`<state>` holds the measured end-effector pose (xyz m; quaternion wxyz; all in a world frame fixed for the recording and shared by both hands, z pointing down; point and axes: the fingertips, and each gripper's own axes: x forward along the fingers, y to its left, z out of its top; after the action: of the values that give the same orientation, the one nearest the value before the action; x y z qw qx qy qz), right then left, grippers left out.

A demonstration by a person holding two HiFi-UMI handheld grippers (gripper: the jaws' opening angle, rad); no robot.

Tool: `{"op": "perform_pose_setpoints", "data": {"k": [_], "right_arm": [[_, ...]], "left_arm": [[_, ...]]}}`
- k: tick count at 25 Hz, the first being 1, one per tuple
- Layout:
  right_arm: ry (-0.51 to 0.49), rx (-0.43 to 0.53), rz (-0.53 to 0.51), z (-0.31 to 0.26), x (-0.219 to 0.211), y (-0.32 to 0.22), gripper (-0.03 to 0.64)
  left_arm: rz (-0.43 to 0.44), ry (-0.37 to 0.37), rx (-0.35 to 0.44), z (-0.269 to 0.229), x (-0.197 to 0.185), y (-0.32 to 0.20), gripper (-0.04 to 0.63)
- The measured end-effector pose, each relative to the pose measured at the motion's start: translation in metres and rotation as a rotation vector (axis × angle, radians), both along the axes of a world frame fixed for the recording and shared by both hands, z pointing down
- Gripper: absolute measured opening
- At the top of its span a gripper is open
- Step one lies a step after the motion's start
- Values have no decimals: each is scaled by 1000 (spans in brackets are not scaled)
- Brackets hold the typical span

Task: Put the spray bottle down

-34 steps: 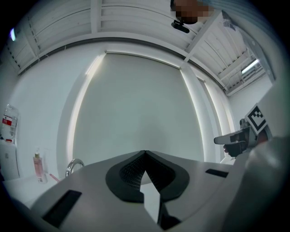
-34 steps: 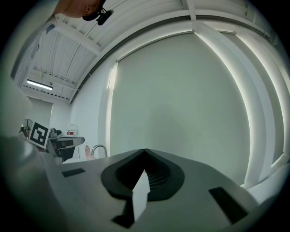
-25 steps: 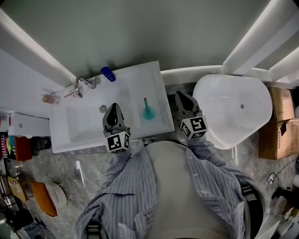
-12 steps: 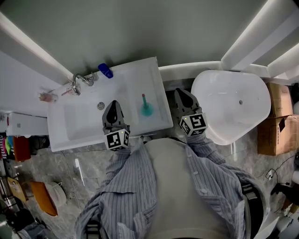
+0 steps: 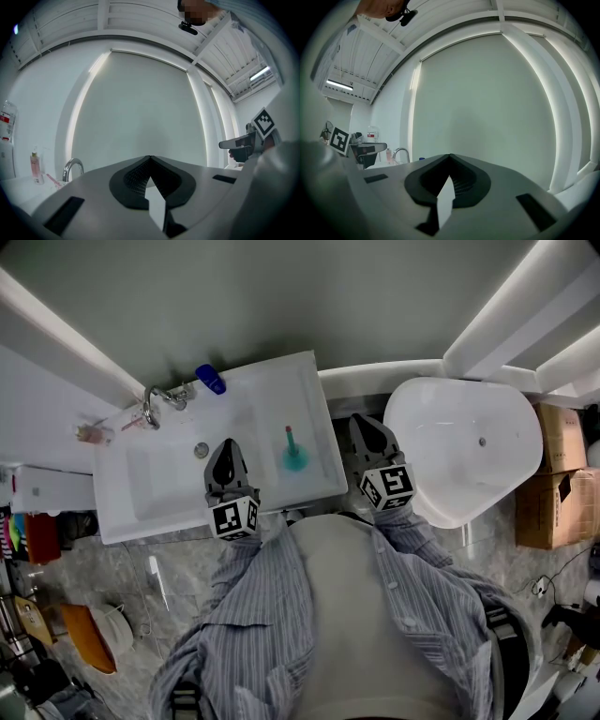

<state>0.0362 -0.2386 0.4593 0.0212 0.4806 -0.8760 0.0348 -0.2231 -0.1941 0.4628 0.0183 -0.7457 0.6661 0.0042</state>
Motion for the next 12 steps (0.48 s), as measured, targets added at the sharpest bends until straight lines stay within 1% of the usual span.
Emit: {"op": "perform_pose_setpoints", "data": {"k": [12], "right_arm": [[2, 4, -2, -4, -5, -3, 14]], "left_arm": [[8, 2, 1, -4, -4, -5, 2]]}}
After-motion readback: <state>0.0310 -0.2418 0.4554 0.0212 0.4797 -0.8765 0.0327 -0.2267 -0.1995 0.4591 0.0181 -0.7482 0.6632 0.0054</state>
